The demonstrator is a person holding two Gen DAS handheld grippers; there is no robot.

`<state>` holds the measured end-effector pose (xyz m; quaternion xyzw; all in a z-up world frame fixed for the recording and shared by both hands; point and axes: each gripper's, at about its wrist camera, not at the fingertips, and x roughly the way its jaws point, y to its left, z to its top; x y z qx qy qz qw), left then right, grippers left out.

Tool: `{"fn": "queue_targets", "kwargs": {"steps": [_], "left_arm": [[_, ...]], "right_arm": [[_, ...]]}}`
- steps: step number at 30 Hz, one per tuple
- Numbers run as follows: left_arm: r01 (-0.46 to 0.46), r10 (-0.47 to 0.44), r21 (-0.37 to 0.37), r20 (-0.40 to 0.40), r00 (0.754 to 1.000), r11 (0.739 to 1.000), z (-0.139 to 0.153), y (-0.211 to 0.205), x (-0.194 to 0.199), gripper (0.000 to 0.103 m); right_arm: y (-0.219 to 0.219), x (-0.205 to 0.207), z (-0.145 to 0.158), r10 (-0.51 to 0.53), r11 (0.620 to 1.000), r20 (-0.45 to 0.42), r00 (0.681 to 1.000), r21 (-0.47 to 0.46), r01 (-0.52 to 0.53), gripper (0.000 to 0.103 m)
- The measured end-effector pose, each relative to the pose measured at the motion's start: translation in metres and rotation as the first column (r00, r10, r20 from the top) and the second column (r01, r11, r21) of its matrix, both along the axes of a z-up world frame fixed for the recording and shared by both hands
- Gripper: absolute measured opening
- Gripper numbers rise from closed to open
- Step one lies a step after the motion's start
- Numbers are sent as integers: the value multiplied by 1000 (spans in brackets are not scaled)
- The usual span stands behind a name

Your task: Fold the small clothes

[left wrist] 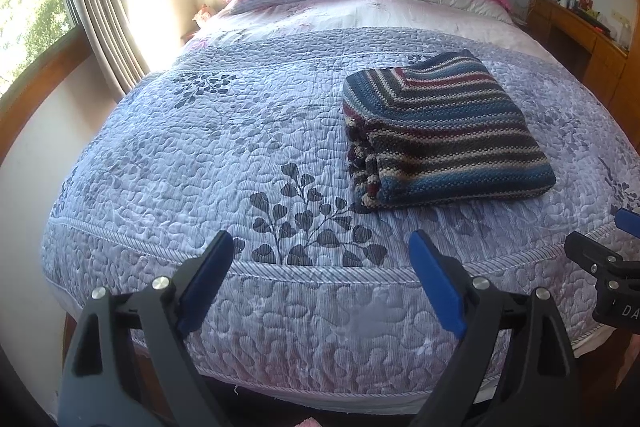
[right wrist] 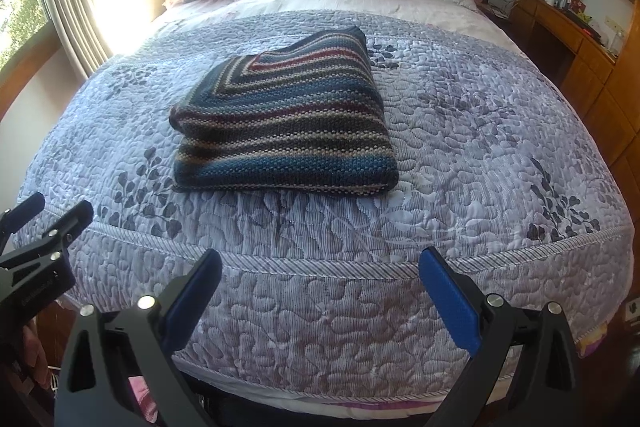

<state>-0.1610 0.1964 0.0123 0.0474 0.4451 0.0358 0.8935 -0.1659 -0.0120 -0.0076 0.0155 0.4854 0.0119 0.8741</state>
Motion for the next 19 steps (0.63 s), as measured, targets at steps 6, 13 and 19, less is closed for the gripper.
{"fn": "queue_targets", "kwargs": {"steps": [6,13,19], "left_arm": [[1,-1,0,-5,1000,1000,-2,0,1,89],[0,0,-1,-5,1000,1000,-4,0,1,89],[1,-1,-2,-5,1000,1000,-3,1,2,89]], "right_arm": [[0,0,1,4,1000,18,1000,-10,-3,99],[-2,2,-2,2,1000,-5,1000,-1,-2,99],[-4,4,-4,2,1000,-14,1000,4,-2,99]]}}
